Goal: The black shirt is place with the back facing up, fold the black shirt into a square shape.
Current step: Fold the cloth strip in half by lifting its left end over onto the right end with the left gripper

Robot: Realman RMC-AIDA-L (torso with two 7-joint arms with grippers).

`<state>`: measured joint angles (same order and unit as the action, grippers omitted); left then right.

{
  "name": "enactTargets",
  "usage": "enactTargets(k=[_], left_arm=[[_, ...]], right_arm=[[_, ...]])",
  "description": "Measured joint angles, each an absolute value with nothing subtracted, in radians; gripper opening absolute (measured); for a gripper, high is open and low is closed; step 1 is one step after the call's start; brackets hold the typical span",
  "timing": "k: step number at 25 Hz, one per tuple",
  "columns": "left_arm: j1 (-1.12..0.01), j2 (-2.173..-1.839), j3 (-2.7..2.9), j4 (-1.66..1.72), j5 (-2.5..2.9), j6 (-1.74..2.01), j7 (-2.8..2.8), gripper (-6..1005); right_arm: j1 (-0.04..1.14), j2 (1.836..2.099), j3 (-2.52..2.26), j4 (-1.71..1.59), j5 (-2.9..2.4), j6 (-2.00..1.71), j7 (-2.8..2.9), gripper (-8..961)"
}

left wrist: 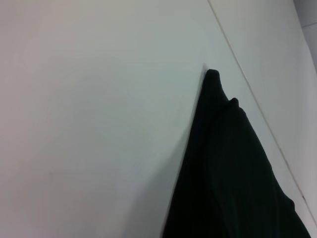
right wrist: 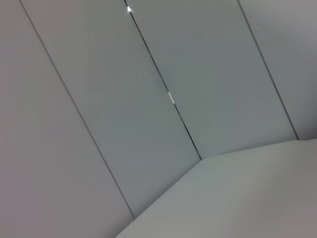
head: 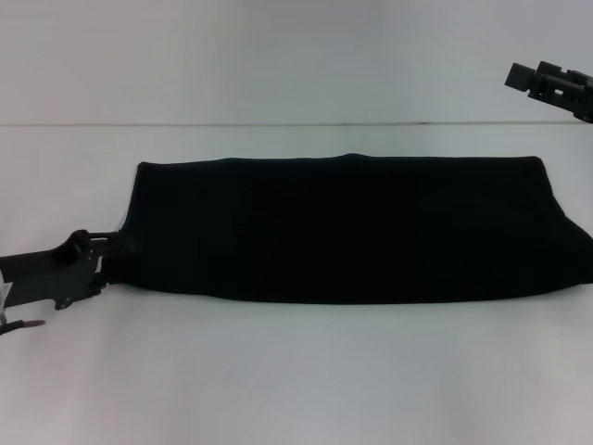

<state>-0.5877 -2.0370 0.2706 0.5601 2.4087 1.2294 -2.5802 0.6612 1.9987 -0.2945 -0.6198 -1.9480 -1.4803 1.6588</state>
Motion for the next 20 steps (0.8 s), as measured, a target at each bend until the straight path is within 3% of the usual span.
enactTargets(k=[6, 11, 14, 20], left_arm=[[-0.585, -2.038, 0.271, 0.559, 2.409, 1.223, -2.557, 519], [-0.58, -2.039, 0.269, 0.561, 2.409, 1.22, -2.53, 274], [-0.578, -2.038, 0.268, 0.563, 2.409, 1.219, -2.495, 73], [-0.569, -2.036, 0.274, 0.592, 2.409, 1.237, -2.373, 54]], right_arm=[[0.661, 2.001, -0.294, -0.62, -1.948, -1.48, 1.657, 918], [0.66, 2.003, -0.295, -0.619, -1.948, -1.482, 1.653, 918], [0.659, 2.004, -0.294, -0.614, -1.948, -1.483, 1.651, 917], [0.658, 2.016, -0.293, -0.611, -1.948, -1.48, 1.651, 916]])
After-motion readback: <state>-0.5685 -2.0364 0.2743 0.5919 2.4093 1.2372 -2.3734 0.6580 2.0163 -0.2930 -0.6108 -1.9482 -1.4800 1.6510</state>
